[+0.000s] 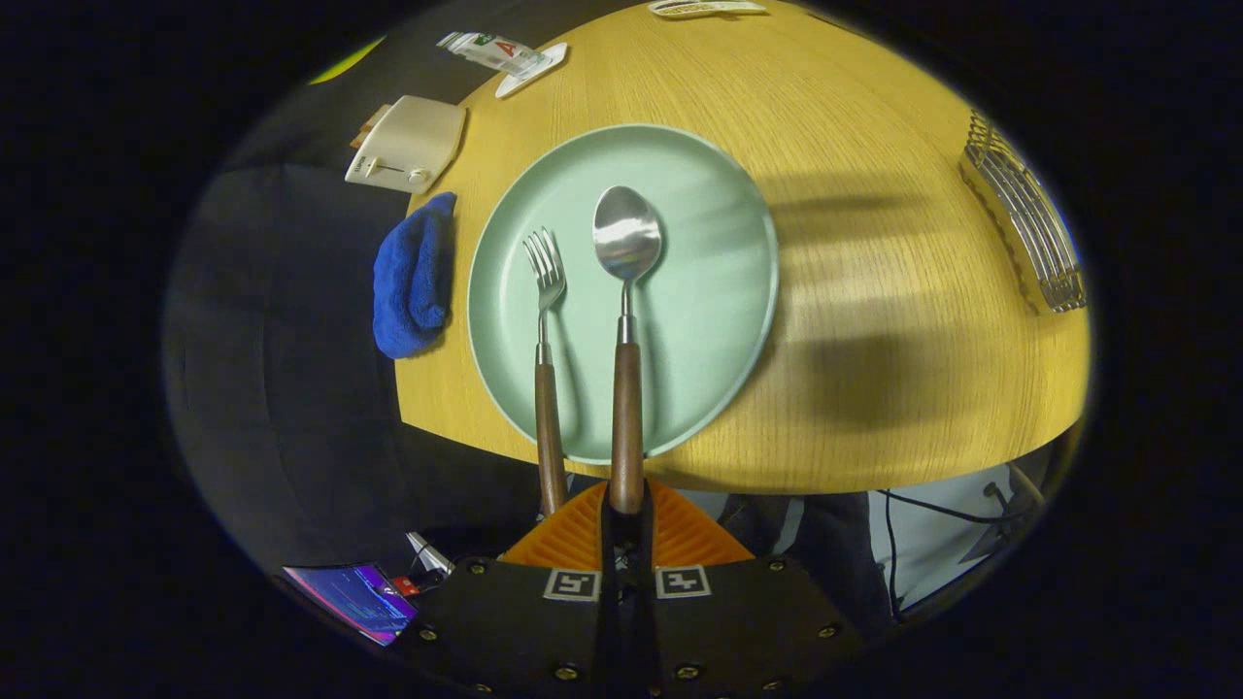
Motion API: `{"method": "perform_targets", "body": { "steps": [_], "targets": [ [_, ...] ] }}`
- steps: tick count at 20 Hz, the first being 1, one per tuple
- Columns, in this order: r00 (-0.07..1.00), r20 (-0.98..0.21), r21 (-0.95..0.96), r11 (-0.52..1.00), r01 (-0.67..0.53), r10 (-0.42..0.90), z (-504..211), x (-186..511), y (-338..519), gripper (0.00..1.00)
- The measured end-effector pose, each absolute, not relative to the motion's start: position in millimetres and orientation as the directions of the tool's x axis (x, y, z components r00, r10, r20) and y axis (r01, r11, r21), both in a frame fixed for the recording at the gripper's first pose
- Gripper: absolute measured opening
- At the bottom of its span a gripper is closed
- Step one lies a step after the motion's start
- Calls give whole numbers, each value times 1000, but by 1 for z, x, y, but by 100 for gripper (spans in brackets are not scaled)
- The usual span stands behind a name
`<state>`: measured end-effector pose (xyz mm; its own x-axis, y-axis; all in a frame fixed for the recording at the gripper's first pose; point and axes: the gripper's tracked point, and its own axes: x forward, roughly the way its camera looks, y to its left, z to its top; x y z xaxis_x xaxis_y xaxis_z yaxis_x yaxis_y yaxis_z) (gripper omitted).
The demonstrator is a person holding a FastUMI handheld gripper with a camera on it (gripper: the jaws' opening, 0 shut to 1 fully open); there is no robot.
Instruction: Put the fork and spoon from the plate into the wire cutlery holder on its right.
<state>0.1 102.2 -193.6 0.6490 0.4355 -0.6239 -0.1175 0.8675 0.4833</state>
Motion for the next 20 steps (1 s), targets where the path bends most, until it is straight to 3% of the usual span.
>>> {"method": "perform_targets", "body": {
  "steps": [10,20],
  "targets": [
    [711,-503,500,837,-224,491,-159,-1,112,6],
    [790,-360,562,792,-241,496,-116,2,96,6]
  ]
}}
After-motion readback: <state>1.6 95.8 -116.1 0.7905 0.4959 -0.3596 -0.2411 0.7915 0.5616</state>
